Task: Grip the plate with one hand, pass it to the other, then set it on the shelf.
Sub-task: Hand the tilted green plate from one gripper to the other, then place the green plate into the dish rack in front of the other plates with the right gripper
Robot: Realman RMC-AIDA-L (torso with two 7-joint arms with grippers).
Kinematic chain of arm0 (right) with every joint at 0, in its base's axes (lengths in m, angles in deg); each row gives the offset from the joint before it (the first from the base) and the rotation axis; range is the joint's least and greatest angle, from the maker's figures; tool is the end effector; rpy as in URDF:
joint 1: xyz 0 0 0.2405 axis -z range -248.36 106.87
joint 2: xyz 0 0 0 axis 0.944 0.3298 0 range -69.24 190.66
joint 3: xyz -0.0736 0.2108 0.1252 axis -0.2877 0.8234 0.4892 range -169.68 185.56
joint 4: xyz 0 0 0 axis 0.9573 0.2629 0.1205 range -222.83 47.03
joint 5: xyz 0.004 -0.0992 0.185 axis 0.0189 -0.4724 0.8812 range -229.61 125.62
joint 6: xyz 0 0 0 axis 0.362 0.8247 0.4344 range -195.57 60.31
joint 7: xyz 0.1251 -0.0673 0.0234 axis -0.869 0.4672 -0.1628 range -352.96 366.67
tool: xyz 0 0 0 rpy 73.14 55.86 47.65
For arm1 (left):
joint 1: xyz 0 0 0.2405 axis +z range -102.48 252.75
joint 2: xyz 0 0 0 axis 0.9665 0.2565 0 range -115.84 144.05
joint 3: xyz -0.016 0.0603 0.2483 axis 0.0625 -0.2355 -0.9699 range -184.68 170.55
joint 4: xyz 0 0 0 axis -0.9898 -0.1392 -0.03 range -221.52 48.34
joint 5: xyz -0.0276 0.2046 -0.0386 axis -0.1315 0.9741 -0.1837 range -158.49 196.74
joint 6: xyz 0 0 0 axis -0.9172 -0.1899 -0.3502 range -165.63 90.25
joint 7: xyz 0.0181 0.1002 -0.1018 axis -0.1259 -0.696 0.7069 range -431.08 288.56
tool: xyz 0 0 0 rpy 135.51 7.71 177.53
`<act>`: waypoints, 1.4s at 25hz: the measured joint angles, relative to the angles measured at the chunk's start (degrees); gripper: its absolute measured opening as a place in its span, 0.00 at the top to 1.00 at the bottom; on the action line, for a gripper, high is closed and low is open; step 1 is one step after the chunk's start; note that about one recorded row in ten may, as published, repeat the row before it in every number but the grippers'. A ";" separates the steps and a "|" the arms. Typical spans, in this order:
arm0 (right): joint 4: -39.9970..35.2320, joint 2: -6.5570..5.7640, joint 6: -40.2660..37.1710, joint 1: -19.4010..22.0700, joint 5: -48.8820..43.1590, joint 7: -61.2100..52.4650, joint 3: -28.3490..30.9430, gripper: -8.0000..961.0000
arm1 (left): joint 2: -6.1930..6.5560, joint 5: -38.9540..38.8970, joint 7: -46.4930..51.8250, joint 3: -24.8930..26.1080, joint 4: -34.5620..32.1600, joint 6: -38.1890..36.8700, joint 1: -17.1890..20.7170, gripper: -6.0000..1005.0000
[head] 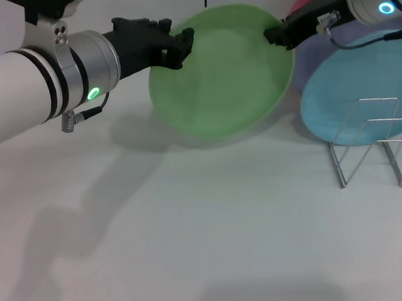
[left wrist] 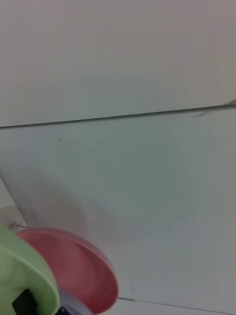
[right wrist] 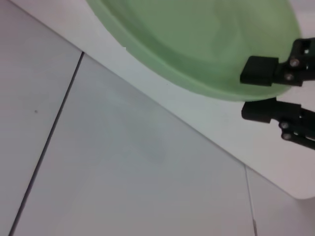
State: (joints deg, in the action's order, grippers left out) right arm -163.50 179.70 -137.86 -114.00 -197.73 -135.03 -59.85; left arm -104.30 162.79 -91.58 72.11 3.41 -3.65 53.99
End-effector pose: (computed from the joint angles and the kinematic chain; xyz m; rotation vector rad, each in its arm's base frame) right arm 0.1168 0.4327 0.0445 -2.3935 0.6586 0.0095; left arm -0.1016 0.3765 -0.0078 -2.2268 -0.5669 -0.4198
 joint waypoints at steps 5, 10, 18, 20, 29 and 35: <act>-0.96 0.01 -0.20 0.66 0.08 0.01 -0.01 0.87 | 0.06 0.23 -0.07 -0.11 0.69 -1.00 0.44 0.63; -2.50 0.00 -0.53 1.40 0.06 0.03 0.01 0.92 | -0.02 0.37 -1.79 -0.36 2.02 -2.15 1.47 0.43; -9.48 0.08 -1.50 3.36 -0.02 5.01 0.68 0.95 | 0.00 0.54 -5.16 -2.85 2.21 -12.44 5.93 0.23; -12.58 0.10 -2.87 3.60 -0.03 8.28 1.38 0.95 | 0.05 0.55 -6.04 -4.41 1.92 -17.59 8.09 0.21; -28.62 0.06 -15.16 3.71 0.45 29.61 6.63 0.95 | -0.01 0.40 -7.22 -13.01 -8.87 -48.41 13.90 0.19; -34.70 0.09 -21.66 4.58 1.94 41.48 8.53 0.95 | -0.07 0.18 -5.75 -15.63 -15.09 -57.34 13.72 0.19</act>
State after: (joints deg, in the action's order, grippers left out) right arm -198.20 179.80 -159.52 -109.42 -195.80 -93.55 -51.32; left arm -104.37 162.96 -97.33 56.48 -11.68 -60.99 67.72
